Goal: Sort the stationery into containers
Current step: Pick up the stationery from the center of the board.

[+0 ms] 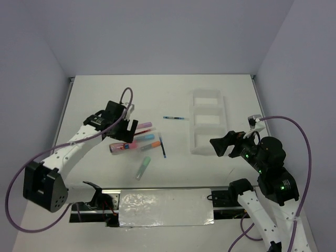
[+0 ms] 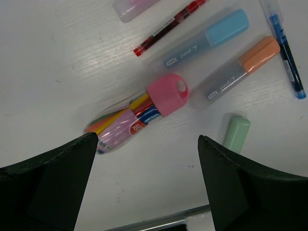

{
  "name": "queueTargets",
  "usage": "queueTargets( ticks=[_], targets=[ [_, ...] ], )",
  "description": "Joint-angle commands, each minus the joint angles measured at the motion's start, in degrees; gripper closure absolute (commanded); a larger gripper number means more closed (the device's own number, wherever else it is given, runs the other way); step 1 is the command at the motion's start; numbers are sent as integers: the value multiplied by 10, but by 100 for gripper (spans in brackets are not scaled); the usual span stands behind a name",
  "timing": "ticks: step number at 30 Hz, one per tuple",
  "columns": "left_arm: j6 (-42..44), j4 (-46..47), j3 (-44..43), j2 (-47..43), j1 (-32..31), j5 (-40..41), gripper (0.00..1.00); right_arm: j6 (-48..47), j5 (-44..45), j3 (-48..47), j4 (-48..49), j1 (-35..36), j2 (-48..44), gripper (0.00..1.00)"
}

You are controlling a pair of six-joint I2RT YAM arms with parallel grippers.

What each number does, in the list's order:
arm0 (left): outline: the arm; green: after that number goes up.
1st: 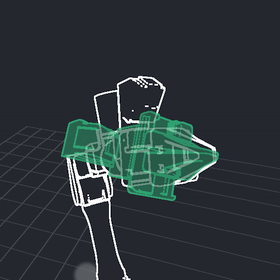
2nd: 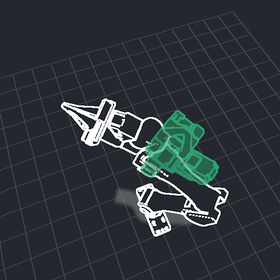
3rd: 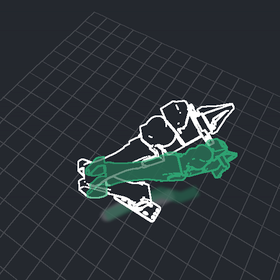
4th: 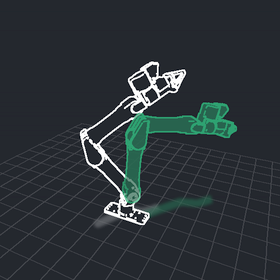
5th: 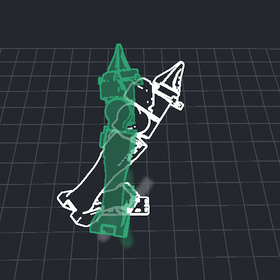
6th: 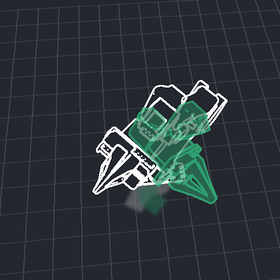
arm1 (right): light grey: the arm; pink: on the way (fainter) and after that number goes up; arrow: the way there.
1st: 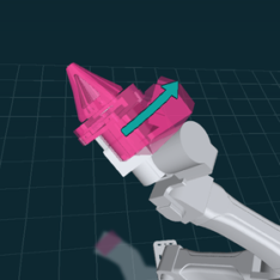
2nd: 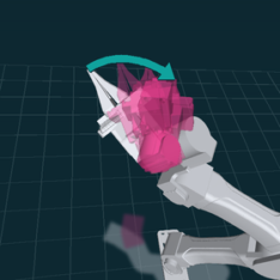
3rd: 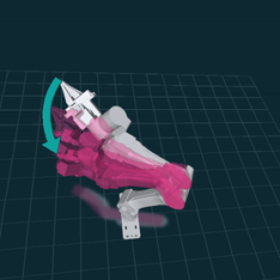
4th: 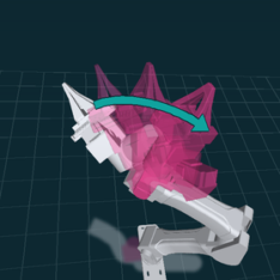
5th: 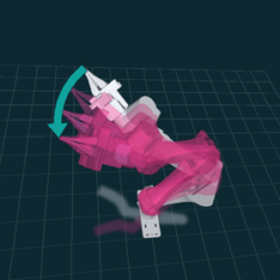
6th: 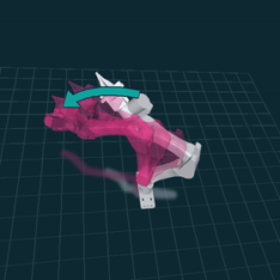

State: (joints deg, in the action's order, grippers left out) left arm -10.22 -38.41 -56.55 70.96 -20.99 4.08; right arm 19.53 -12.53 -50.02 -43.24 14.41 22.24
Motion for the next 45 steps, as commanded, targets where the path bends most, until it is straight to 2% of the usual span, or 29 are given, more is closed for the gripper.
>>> queueTargets(
  ticks=[1, 5, 13, 18, 24, 28, 29, 30, 33, 34, 38, 40, 41, 42, 45],
  targets=[
    [29, -15, -31, 51, -26, 11, 2, -14, -35, 1, 18, -1, -5, 0],
    [35, 1, -16, 86, -44, 31, 2, -18, -42, -3, 18, -1, -8, 0],
    [34, 20, -17, 152, -47, 128, 1, -1, -82, 12, 40, -1, -18, 0],
    [44, 20, -23, 205, -46, 117, 1, 7, -91, 13, 49, -1, -27, 0],
    [29, 12, -4, 205, -48, 100, 7, -5, -77, -10, 29, -2, -30, 0],
    [12, 13, 11, 176, -43, 101, 13, -11, -75, -19, 18, -1, -29, 0],
    [9, 13, 13, 172, -41, 104, 20, -12, -73, -21, 16, -1, -30, 0],
    [8, 15, 14, 168, -34, 103, 23, -12, -69, -23, 14, -1, -31, 0],
    [5, 17, 17, 159, -25, 93, 43, -12, -65, -24, 12, -2, -35, 0],
    [4, 18, 18, 161, -25, 91, 47, -12, -64, -25, 12, -1, -36, 0],
    [2, 12, 12, 180, -25, 73, 52, -12, -63, -27, 10, -1, -35, 0],
    [-1, 14, 14, 188, -25, 76, 47, -12, -60, -29, 8, -1, -33, 0],
    [-2, 12, 14, 190, -24, 80, 36, -12, -60, -30, 8, -1, -32, 0],
    [-5, 11, 14, 194, -25, 82, 32, -12, -59, -31, 9, -1, -32, 0],
    [-9, 6, 12, 211, -25, 88, 30, -8, -64, -29, 14, -1, -27, 0]
  ],
)
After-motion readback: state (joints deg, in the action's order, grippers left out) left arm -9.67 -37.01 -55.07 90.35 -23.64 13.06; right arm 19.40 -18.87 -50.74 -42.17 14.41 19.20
